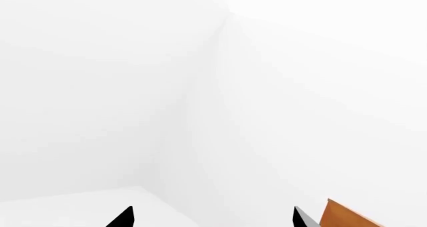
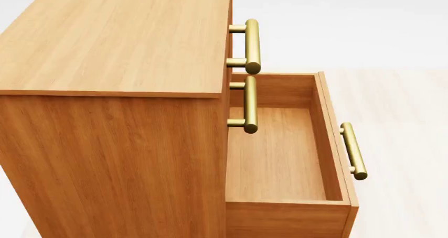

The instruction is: Put the bowl on top of the cabinet.

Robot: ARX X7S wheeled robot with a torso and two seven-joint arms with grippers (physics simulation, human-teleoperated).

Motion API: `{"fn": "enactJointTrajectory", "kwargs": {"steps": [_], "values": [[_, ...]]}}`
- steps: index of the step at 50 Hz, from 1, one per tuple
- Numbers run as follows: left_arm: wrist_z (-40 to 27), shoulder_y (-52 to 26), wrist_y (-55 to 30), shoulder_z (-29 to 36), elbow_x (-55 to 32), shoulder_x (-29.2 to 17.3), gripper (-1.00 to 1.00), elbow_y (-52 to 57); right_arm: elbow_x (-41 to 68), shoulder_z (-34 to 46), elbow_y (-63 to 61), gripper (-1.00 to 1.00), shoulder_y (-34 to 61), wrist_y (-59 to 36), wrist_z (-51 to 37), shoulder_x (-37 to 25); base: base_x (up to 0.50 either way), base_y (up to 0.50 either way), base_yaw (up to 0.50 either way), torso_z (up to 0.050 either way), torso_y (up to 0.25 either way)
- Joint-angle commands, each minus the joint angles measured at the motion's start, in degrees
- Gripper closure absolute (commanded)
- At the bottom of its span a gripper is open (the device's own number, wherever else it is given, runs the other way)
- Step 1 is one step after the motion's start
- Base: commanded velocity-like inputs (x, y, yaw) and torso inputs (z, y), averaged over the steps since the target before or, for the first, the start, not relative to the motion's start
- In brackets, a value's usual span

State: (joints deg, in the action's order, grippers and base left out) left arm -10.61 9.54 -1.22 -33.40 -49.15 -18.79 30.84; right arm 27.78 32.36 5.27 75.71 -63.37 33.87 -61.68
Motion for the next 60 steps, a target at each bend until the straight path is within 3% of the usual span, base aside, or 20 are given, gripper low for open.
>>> {"fn": "enactJointTrajectory", "kwargs": {"steps": [1, 14, 60], "values": [[-0.1, 0.1, 0.1, 0.1, 0.0, -0.1, -1.0, 0.0, -4.8, 6.2, 0.7, 1.0, 8.2, 0.1, 4.9, 2.3, 0.0, 0.0, 0.0, 0.0, 0.0], [0.1, -0.1, 0.3, 0.2, -0.1, -0.2, -1.0, -0.5, -8.3, 11.7, 6.6, 1.0, 16.0, 3.4, 9.7, 11.2, 0.0, 0.0, 0.0, 0.0, 0.001], [-0.1, 0.2, 0.7, 0.6, -0.2, -0.4, -1.0, -0.3, -12.4, 20.2, 16.1, 1.0, 24.1, 12.9, 17.4, 25.6, 0.0, 0.0, 0.0, 0.0, 0.0]]}}
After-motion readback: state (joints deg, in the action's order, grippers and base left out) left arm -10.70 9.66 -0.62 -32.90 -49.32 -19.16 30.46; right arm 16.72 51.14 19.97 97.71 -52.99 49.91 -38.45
